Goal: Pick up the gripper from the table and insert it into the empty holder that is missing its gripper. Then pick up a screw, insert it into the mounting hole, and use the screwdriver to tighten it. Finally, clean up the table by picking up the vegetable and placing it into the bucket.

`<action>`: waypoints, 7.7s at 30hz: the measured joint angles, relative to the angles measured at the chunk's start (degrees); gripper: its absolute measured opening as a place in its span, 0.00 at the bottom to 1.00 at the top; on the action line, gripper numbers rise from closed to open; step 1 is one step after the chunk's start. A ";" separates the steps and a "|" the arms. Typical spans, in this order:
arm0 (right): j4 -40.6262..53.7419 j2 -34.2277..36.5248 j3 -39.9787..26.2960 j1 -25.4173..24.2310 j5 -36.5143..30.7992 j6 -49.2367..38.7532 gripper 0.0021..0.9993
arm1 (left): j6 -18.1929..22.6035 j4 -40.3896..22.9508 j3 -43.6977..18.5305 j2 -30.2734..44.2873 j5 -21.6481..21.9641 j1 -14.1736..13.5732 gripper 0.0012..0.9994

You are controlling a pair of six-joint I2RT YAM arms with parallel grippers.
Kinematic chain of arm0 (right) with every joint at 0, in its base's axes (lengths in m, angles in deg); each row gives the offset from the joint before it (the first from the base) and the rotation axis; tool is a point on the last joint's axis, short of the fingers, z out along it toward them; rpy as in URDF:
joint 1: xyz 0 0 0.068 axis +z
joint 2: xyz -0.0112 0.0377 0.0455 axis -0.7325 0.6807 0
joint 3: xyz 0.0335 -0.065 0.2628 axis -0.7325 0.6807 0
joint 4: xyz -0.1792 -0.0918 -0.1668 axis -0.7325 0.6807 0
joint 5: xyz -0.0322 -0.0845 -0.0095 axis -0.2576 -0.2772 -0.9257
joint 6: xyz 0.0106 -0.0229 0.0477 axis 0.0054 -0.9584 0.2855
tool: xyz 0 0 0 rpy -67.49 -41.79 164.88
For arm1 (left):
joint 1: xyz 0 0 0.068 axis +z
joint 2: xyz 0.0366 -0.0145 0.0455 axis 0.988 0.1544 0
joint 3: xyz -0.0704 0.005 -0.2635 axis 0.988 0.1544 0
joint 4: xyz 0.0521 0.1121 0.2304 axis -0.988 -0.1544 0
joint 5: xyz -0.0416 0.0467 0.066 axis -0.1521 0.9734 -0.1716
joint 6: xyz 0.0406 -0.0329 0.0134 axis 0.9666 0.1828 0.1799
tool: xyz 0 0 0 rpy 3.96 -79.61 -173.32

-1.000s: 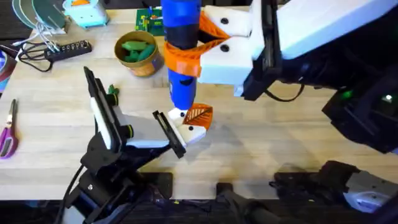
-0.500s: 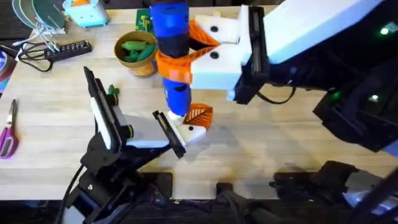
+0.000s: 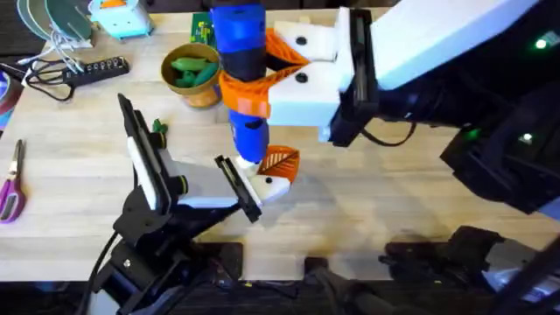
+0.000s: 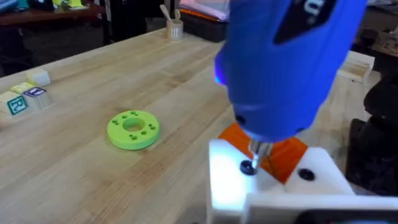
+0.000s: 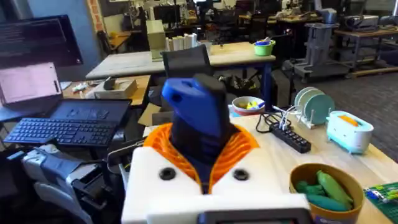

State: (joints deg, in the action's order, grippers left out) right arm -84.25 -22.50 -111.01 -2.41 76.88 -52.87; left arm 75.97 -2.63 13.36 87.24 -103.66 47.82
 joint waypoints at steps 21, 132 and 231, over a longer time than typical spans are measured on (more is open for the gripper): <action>0.39 0.00 0.00 0.00 0.00 -1.29 0.02 | 0.00 0.00 0.00 0.02 0.00 0.00 0.00; 28.06 20.01 -1.01 -21.11 -55.89 -31.77 0.99 | 0.87 7.81 -0.56 0.00 7.70 0.00 0.99; 31.17 16.48 -0.98 -17.46 -55.49 -28.65 0.99 | 11.88 -45.65 -77.94 82.65 15.83 46.05 0.02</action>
State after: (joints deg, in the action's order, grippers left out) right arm -53.08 -6.02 -112.00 -19.88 21.38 -81.51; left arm 87.85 -48.28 -64.58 169.90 -87.83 93.87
